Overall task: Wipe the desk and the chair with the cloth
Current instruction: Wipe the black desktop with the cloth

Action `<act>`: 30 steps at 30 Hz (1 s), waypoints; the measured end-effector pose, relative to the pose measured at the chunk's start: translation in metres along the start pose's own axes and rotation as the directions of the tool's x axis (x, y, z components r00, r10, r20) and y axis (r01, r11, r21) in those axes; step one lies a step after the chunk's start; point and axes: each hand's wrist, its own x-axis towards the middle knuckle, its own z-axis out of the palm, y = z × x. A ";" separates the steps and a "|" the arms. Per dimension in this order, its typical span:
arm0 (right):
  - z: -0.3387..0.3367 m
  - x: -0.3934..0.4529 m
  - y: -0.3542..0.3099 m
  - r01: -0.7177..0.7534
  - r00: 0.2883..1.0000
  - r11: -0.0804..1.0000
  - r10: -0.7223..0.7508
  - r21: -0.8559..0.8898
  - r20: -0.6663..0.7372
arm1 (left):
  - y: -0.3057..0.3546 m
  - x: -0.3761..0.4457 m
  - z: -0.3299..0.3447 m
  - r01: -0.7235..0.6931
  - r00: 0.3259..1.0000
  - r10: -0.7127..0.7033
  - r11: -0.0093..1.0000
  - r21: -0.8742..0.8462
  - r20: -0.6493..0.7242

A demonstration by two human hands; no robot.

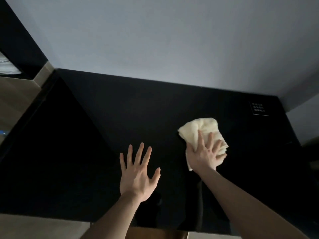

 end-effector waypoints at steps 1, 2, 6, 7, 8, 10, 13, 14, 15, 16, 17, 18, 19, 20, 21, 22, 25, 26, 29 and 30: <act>0.006 -0.004 -0.014 0.077 0.997 0.997 -0.077 -0.003 0.016 | 0.000 -0.001 0.000 0.003 1.000 -0.003 1.000 0.001 -0.005; 0.011 -0.007 -0.025 0.147 0.989 0.989 -0.147 -0.007 0.029 | -0.001 -0.001 -0.001 0.005 1.000 -0.005 1.000 0.003 -0.014; 0.013 -0.001 -0.027 0.327 0.944 0.945 -0.326 -0.019 0.043 | -0.003 0.000 -0.001 0.011 0.999 -0.011 1.000 0.010 -0.037; 0.012 0.004 -0.019 0.375 0.927 0.927 -0.374 -0.016 0.035 | -0.003 0.000 0.000 0.015 0.999 -0.015 1.000 0.011 -0.038; 0.010 0.009 -0.010 0.422 0.906 0.906 -0.421 -0.017 0.026 | -0.004 0.001 0.001 0.019 0.999 -0.019 1.000 0.010 -0.044; 0.004 0.024 0.009 0.490 0.871 0.871 -0.490 -0.029 0.028 | -0.006 0.002 0.002 0.028 0.998 -0.027 1.000 0.013 -0.063; -0.011 0.048 0.037 0.547 0.837 0.835 -0.545 -0.057 0.047 | -0.007 0.003 0.003 0.061 0.995 -0.059 0.998 0.020 -0.086; -0.017 0.056 0.049 0.550 0.835 0.833 -0.548 -0.056 0.046 | -0.005 0.004 0.004 0.076 0.994 -0.071 0.996 0.050 -0.082; -0.023 0.064 0.064 0.544 0.839 0.837 -0.543 -0.050 0.042 | -0.001 0.005 0.005 0.098 0.993 -0.092 0.992 0.076 -0.081; -0.029 0.073 0.081 0.535 0.845 0.844 -0.534 -0.045 0.032 | 0.006 0.005 0.006 0.137 0.987 -0.129 0.987 0.080 -0.092; -0.035 0.083 0.099 0.523 0.852 0.851 -0.523 -0.042 0.019 | 0.016 0.007 0.007 0.193 0.976 -0.186 0.980 0.056 -0.110; -0.042 0.092 0.117 0.506 0.863 0.862 -0.506 -0.034 0.004 | 0.030 0.008 0.008 0.252 0.960 -0.248 0.968 0.015 -0.126; -0.049 0.101 0.137 0.481 0.876 0.876 -0.481 -0.024 -0.007 | 0.047 0.008 0.011 0.294 0.946 -0.294 0.956 -0.022 -0.134; -0.056 0.108 0.156 0.455 0.890 0.890 -0.455 -0.016 -0.016 | 0.068 0.007 0.014 0.306 0.941 -0.309 0.951 -0.042 -0.136; -0.063 0.114 0.176 0.429 0.903 0.903 -0.429 -0.009 -0.022 | 0.089 0.003 0.020 0.286 0.948 -0.290 0.957 -0.050 -0.131; -0.071 0.120 0.195 0.403 0.915 0.915 -0.403 -0.002 -0.031 | 0.112 0.000 0.027 0.248 0.960 -0.254 0.967 -0.057 -0.122; -0.092 0.137 0.250 0.317 0.947 0.948 -0.315 0.026 -0.067 | 0.166 -0.011 0.044 0.210 0.971 -0.217 0.974 -0.082 -0.103; -0.098 0.141 0.267 0.282 0.957 0.959 -0.278 0.037 -0.084 | 0.173 -0.012 0.047 0.227 0.967 -0.236 0.970 -0.090 -0.101; -0.109 0.146 0.307 0.178 0.980 0.982 -0.171 0.059 -0.102 | 0.174 -0.014 0.050 0.225 0.965 -0.234 0.971 -0.081 -0.119; -0.110 0.144 0.314 0.154 0.983 0.986 -0.146 0.065 -0.111 | 0.173 -0.014 0.050 0.216 0.967 -0.224 0.973 -0.075 -0.123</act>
